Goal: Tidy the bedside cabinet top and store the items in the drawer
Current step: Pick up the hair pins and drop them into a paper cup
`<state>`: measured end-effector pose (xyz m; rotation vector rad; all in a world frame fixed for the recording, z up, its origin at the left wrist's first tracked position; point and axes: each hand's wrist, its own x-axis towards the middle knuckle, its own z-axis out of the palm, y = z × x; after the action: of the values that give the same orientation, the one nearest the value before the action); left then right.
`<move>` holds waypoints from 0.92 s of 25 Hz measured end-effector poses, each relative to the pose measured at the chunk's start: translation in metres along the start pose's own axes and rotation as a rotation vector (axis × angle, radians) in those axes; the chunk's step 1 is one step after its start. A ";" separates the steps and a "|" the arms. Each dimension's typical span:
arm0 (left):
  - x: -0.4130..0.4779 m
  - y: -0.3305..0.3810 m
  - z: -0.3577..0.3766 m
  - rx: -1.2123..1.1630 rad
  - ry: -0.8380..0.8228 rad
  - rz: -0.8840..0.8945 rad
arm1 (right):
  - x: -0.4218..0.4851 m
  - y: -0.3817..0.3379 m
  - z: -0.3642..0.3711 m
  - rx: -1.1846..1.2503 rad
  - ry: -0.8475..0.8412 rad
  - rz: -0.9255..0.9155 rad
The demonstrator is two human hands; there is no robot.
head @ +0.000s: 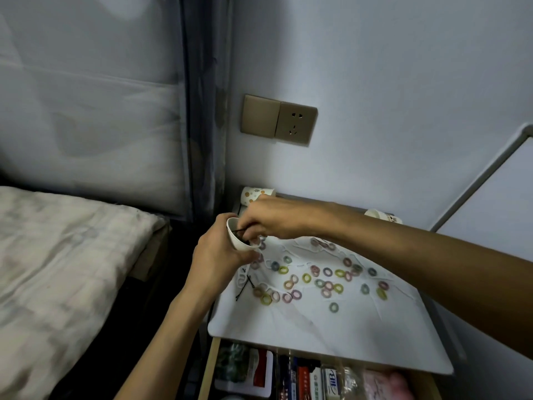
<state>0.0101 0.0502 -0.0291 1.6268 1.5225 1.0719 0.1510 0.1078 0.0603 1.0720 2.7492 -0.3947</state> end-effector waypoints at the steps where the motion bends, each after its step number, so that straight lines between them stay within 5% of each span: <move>1: 0.001 0.000 0.000 0.000 0.001 0.000 | 0.001 0.002 0.003 0.045 0.014 0.011; 9: 0.003 -0.008 -0.010 -0.044 0.086 -0.022 | 0.015 0.034 0.021 0.528 0.380 0.091; 11: 0.004 -0.009 -0.017 -0.083 0.138 -0.046 | 0.024 0.053 0.033 0.477 0.455 0.206; 14: 0.009 -0.017 -0.030 -0.063 0.197 -0.060 | 0.043 0.082 0.065 0.282 0.345 0.354; 23: 0.020 -0.032 -0.043 -0.104 0.247 -0.079 | 0.082 0.109 0.116 0.206 0.379 0.475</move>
<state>-0.0430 0.0702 -0.0353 1.3929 1.6431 1.3245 0.1725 0.2026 -0.0900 1.9741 2.6565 -0.4448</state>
